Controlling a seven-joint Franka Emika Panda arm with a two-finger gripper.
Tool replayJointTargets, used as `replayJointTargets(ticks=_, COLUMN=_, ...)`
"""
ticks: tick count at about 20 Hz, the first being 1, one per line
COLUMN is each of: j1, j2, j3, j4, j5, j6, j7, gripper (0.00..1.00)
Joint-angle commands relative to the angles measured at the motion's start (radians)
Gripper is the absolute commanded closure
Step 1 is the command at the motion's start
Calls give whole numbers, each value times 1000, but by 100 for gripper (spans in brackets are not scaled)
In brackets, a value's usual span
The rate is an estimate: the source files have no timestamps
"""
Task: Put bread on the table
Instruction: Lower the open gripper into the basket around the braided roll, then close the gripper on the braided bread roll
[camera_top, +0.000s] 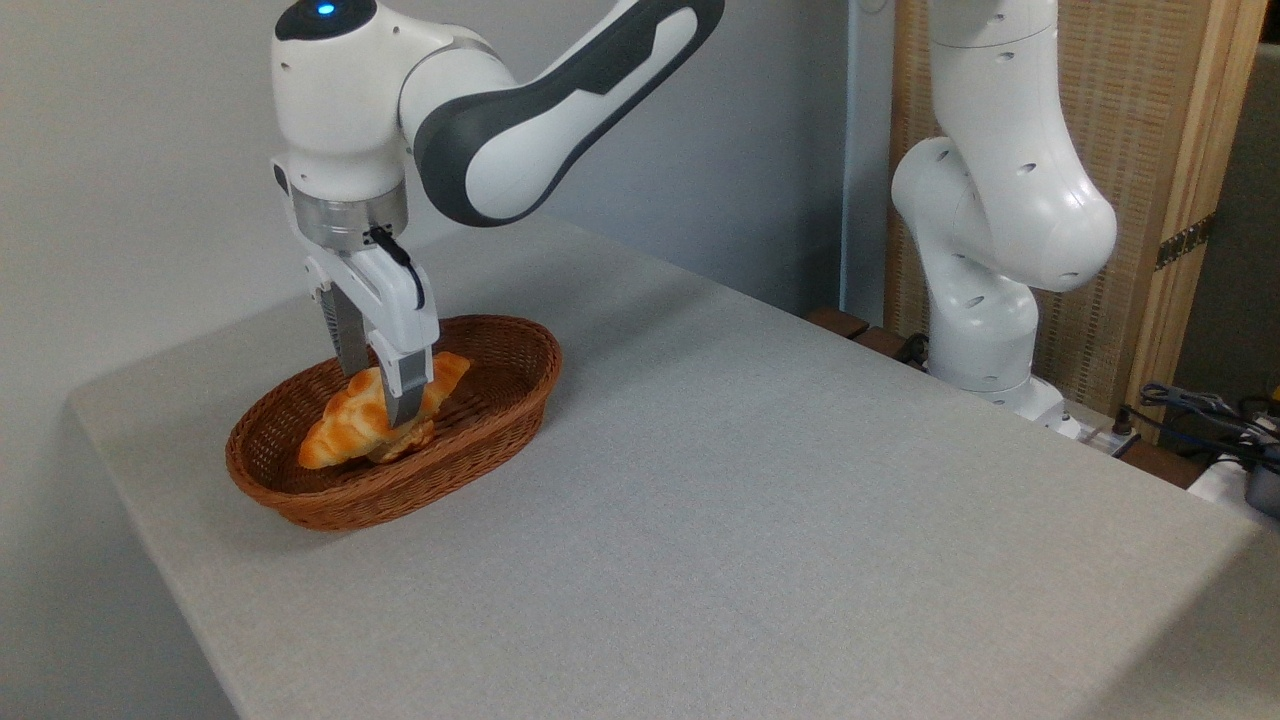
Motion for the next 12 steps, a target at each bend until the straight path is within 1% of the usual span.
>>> replayJointTargets(ticks=1, j1=-4, j2=27, j3=-8, j4=-4, j5=55, j6=24, j7=-21, gripper=0)
replayJointTargets(ticks=4, j1=-4, j2=35, j3=-17, j4=-1, j5=58, j6=24, j7=-21, gripper=0)
replayJointTargets(ticks=5, j1=-4, j2=35, j3=-19, j4=-1, j5=69, j6=24, j7=-16, gripper=9)
replayJointTargets(ticks=6, j1=-2, j2=34, j3=-19, j4=-1, j5=101, j6=22, j7=-19, gripper=27)
replayJointTargets(ticks=7, j1=-2, j2=32, j3=-19, j4=0, j5=113, j6=22, j7=-21, gripper=44)
replayJointTargets(ticks=8, j1=-2, j2=32, j3=-17, j4=2, j5=114, j6=22, j7=-22, gripper=58)
replayJointTargets(ticks=9, j1=-1, j2=31, j3=-16, j4=4, j5=114, j6=22, j7=-22, gripper=62)
replayJointTargets(ticks=12, j1=-1, j2=29, j3=-13, j4=7, j5=112, j6=22, j7=-24, gripper=62)
